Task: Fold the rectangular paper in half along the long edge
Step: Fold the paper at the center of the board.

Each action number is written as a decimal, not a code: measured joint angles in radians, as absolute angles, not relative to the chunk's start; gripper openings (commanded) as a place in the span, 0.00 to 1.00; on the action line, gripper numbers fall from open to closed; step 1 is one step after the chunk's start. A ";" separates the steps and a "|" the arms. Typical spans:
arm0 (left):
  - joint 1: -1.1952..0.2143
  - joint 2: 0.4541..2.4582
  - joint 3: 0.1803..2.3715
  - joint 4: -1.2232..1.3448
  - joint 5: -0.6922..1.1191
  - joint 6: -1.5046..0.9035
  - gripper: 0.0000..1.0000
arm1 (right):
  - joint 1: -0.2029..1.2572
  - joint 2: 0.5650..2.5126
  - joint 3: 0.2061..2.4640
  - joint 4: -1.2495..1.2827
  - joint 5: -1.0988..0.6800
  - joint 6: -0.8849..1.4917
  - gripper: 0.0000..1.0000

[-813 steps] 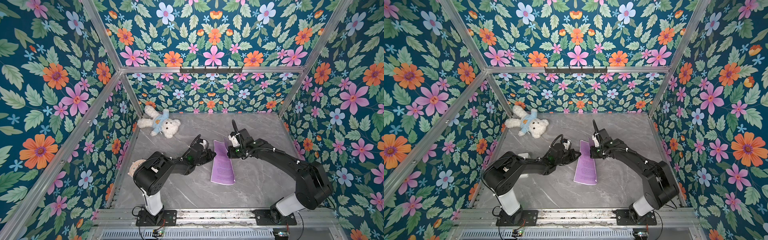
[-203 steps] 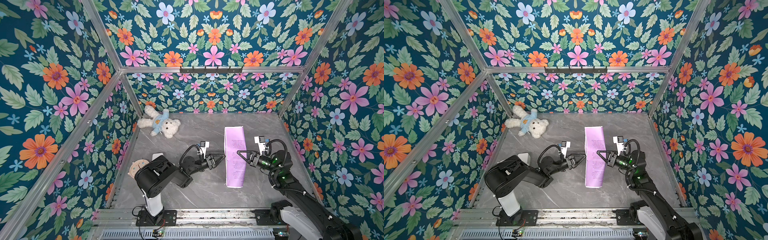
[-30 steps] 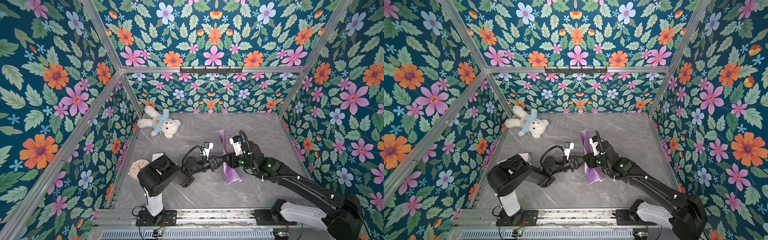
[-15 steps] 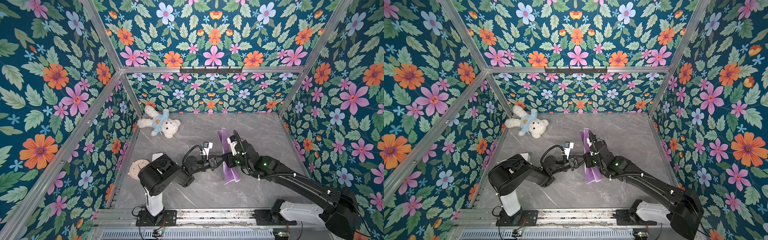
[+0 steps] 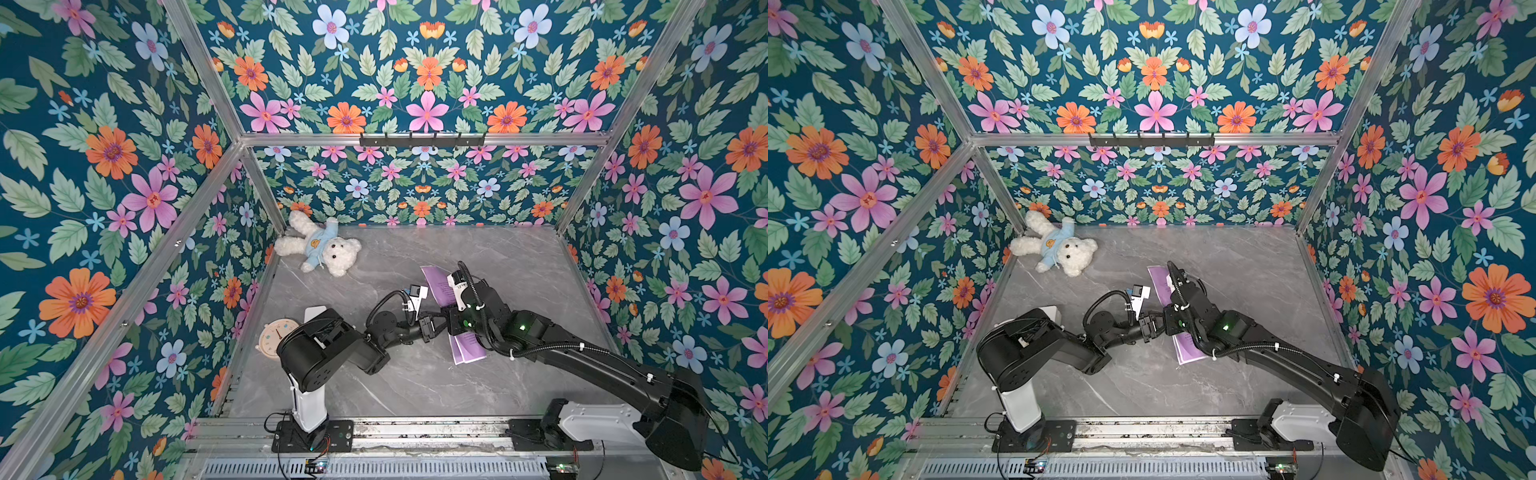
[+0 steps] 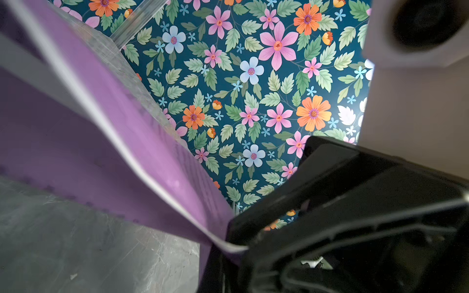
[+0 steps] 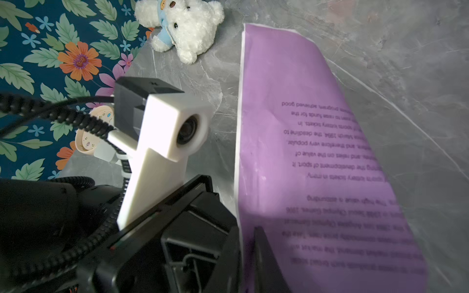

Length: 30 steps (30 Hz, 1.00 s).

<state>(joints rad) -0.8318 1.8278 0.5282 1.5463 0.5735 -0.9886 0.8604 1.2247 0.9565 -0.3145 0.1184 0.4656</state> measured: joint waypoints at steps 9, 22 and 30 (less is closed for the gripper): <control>-0.832 1.813 0.513 1.554 0.573 -0.988 0.00 | 0.861 1.199 0.956 -0.366 0.188 0.466 0.07; -0.832 1.817 0.524 1.551 0.570 -0.989 0.00 | 0.861 1.205 0.952 -0.363 0.205 0.465 0.10; -0.832 1.825 0.530 1.552 0.579 -0.992 0.00 | 0.861 1.198 0.943 -0.344 0.179 0.461 0.10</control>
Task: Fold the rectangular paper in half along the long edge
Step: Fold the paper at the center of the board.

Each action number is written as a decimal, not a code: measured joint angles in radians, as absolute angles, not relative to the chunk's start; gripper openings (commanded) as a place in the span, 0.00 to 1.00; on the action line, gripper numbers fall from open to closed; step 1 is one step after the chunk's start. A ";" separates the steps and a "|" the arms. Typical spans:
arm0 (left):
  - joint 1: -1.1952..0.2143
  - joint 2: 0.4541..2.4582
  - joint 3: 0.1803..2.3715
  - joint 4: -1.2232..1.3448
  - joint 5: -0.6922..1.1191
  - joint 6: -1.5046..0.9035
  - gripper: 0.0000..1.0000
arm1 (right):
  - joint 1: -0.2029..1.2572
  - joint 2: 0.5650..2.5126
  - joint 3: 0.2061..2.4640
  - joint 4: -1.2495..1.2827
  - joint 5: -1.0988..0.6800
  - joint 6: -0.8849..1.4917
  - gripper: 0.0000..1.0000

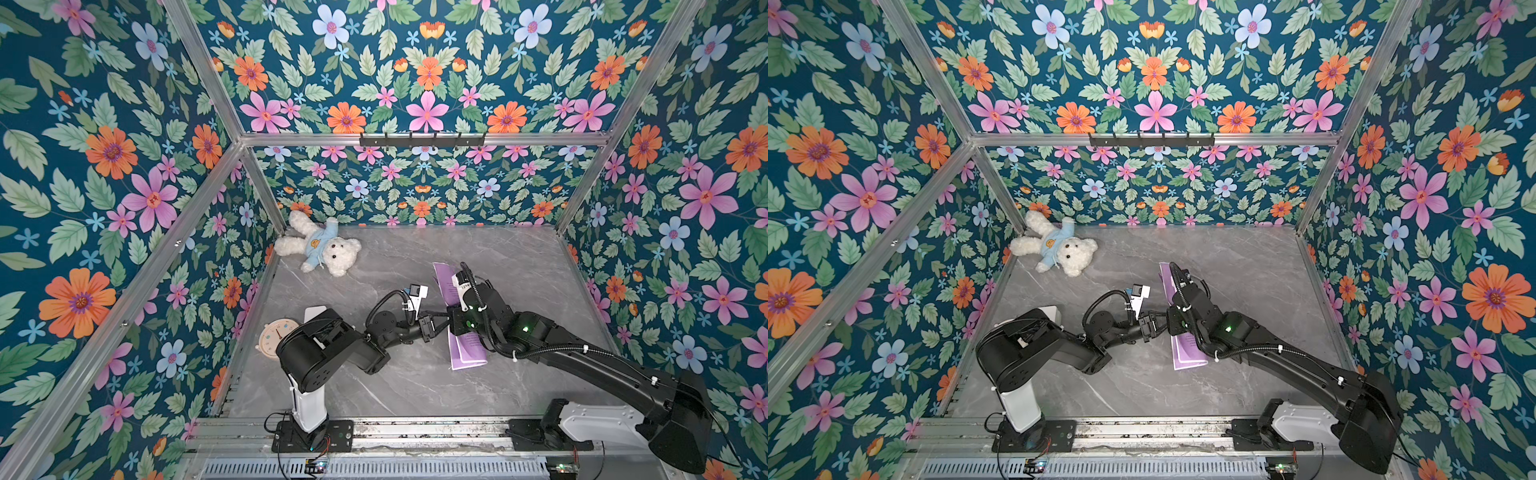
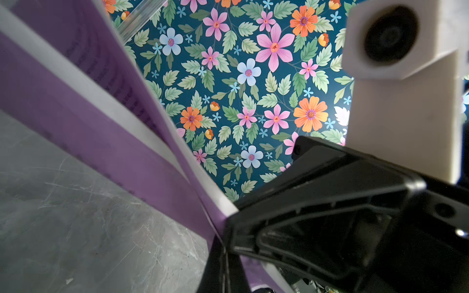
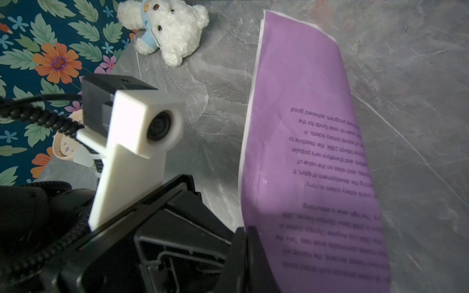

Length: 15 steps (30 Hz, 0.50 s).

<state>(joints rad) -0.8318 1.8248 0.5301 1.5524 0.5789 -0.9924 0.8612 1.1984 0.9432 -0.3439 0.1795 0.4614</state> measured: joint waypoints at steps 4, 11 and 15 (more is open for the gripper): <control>-0.832 1.822 0.529 1.552 0.580 -0.992 0.00 | 0.861 1.200 0.949 -0.349 0.179 0.461 0.12; -0.832 1.810 0.516 1.551 0.576 -0.992 0.00 | 0.862 1.219 0.962 -0.355 0.190 0.462 0.13; -0.832 1.806 0.513 1.548 0.576 -0.991 0.00 | 0.862 1.226 0.967 -0.358 0.191 0.461 0.13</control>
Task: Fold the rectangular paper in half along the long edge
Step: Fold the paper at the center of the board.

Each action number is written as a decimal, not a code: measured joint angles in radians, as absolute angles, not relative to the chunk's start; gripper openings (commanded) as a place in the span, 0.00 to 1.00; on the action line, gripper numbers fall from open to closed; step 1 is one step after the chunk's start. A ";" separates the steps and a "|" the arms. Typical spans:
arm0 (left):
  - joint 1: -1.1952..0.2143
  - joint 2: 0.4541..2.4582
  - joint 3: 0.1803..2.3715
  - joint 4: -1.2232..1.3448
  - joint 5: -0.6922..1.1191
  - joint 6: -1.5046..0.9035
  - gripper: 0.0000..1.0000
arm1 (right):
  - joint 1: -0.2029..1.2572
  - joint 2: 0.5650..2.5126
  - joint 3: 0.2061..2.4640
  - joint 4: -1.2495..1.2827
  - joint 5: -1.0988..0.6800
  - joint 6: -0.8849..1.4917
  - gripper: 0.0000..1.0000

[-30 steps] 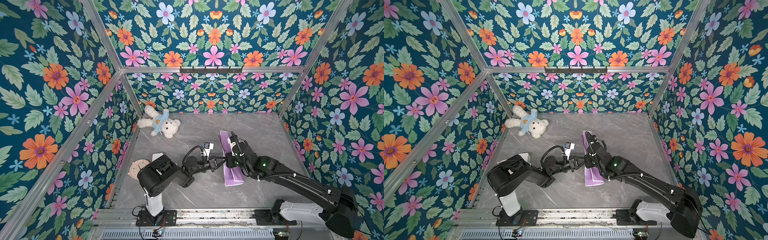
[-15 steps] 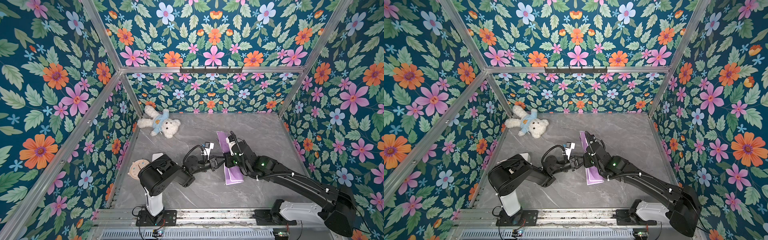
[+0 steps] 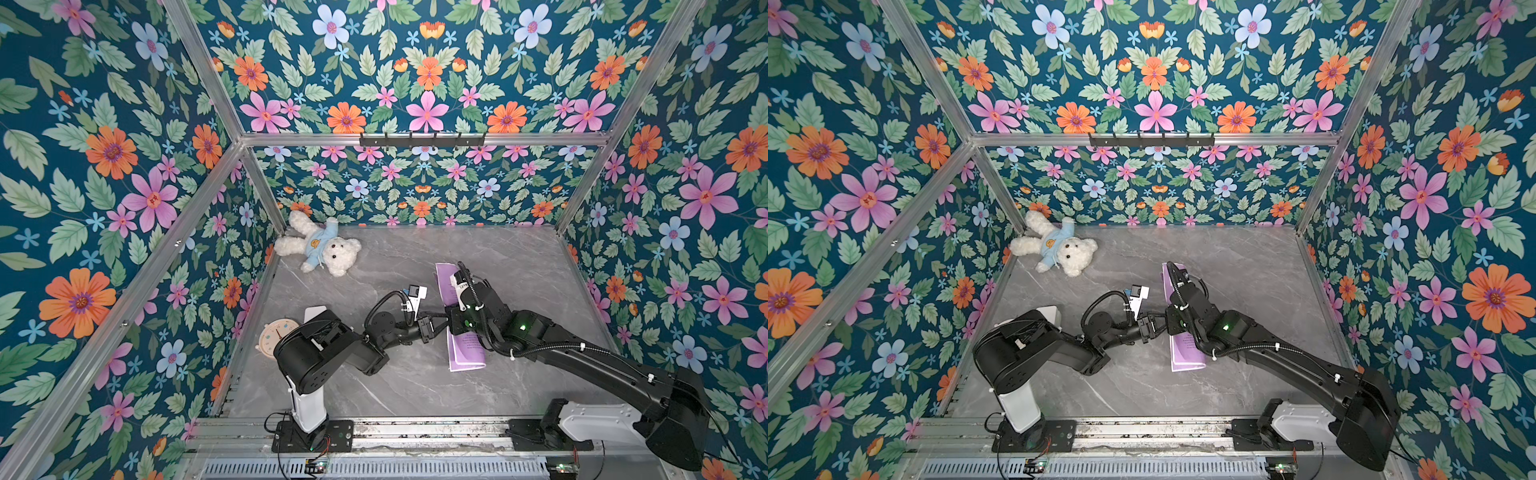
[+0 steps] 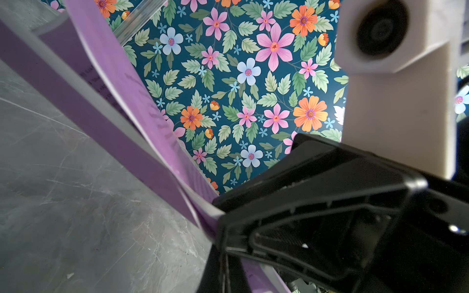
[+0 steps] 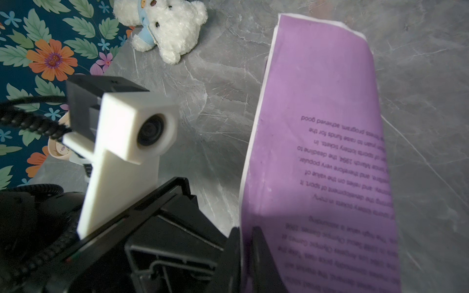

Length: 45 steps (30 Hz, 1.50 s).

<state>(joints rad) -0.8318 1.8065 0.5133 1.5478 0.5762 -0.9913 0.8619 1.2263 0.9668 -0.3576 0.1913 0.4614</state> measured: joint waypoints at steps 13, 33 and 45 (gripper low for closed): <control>-0.832 1.803 0.511 1.550 0.577 -0.991 0.00 | 0.862 1.214 0.966 -0.384 0.215 0.462 0.12; -0.832 1.802 0.508 1.549 0.590 -0.986 0.00 | 0.861 1.228 0.970 -0.366 0.189 0.466 0.30; -0.821 1.862 0.530 1.570 0.611 -1.008 0.00 | 0.859 1.223 0.918 -0.326 0.194 0.476 0.00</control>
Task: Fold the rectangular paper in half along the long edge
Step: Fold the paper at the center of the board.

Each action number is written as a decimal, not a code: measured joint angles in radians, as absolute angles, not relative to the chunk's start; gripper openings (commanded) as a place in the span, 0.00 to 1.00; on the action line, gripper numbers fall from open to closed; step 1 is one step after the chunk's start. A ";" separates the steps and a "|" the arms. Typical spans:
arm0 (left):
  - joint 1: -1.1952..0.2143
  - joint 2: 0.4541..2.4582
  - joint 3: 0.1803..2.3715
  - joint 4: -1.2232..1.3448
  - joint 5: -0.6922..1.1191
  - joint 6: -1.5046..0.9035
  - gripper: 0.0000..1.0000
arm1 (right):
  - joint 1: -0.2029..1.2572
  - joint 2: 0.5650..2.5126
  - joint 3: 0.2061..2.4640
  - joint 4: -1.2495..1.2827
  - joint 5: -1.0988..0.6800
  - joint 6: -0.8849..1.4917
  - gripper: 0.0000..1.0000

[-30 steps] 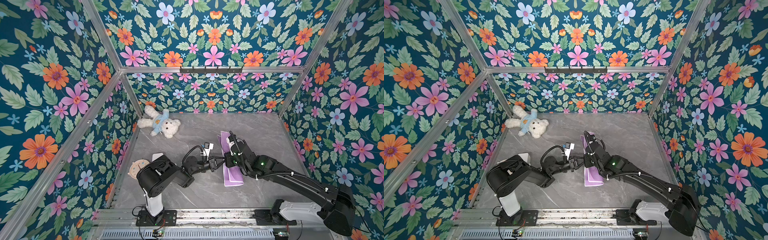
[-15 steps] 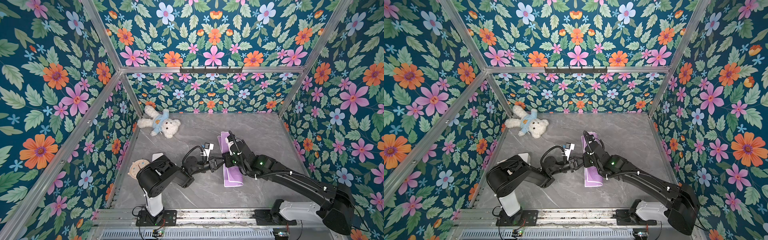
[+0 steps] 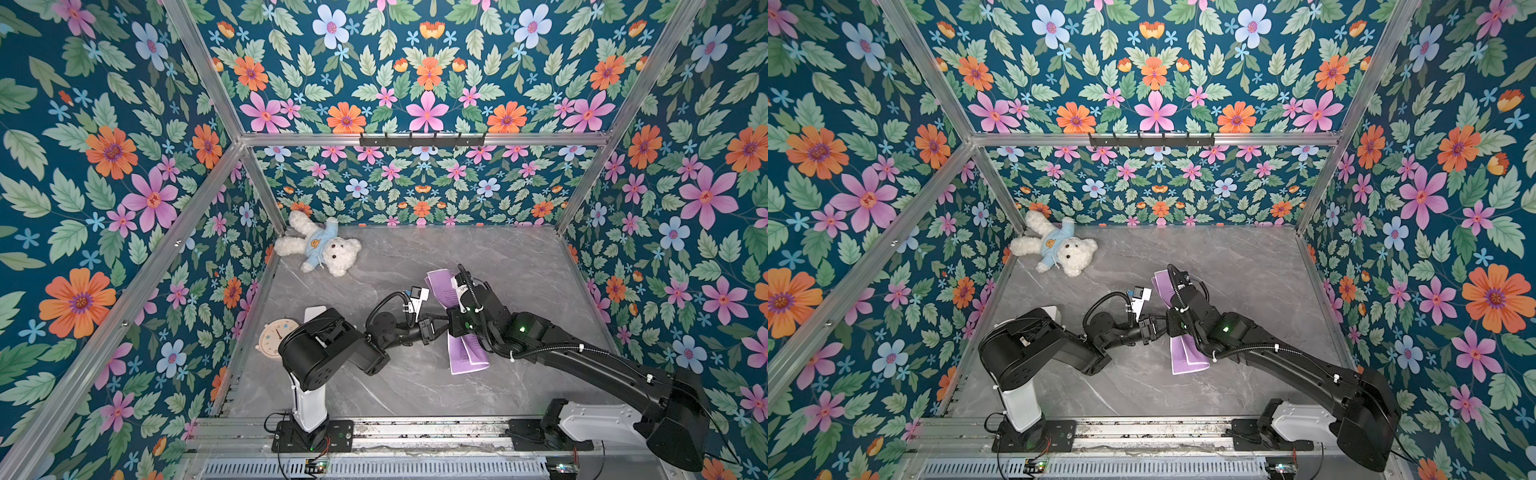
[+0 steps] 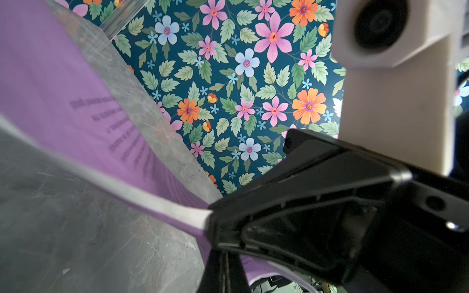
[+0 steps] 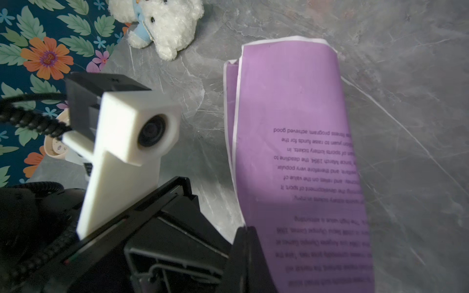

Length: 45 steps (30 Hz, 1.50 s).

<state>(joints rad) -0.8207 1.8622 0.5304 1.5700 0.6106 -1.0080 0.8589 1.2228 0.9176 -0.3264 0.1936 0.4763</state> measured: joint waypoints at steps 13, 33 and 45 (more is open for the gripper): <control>-0.780 2.077 0.572 1.589 0.626 -1.115 0.00 | 0.769 1.306 0.754 -0.162 0.168 0.517 0.00; -0.755 2.072 0.496 1.420 0.485 -1.198 0.35 | 0.741 1.443 0.702 -0.070 0.135 0.555 0.00; -0.767 1.825 0.560 0.960 0.400 -1.023 0.07 | 0.738 1.450 0.709 -0.070 0.131 0.587 0.00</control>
<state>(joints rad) -0.7666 1.8252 0.5598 0.9604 0.4004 -1.0229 0.7380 1.4498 0.7094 -0.0704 0.1307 0.5869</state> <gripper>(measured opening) 0.090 0.052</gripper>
